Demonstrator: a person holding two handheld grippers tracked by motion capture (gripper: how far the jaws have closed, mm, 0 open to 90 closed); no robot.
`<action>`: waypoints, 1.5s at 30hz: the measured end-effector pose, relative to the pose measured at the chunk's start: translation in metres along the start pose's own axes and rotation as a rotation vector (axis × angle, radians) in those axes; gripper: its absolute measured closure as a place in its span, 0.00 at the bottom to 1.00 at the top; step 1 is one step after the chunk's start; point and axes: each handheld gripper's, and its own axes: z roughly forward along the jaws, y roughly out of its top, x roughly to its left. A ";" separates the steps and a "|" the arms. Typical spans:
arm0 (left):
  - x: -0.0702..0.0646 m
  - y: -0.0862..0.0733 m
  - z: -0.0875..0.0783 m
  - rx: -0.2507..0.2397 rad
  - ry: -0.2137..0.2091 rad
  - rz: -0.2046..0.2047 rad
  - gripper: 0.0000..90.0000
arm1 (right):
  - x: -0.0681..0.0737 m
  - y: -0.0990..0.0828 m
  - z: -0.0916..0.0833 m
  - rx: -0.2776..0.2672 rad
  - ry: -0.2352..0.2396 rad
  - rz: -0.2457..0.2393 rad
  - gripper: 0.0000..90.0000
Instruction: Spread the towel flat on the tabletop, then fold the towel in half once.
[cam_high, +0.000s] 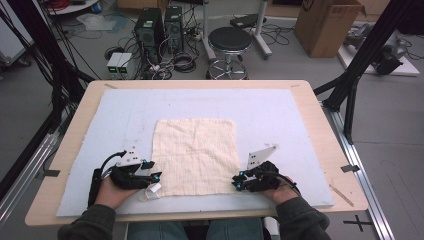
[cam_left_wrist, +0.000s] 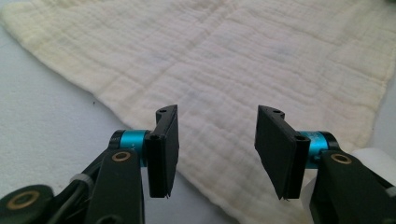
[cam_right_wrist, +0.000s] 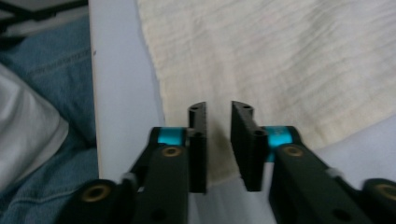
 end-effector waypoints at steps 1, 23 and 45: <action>0.001 0.000 -0.001 -0.005 0.000 -0.006 0.55 | -0.001 0.001 -0.001 -0.015 -0.002 0.004 0.78; 0.004 0.004 -0.013 -0.065 0.010 -0.047 0.43 | -0.023 0.004 -0.017 -0.182 -0.165 0.165 0.39; 0.003 0.007 -0.018 -0.089 0.007 -0.037 0.42 | -0.025 0.005 -0.017 -0.184 -0.213 0.184 0.30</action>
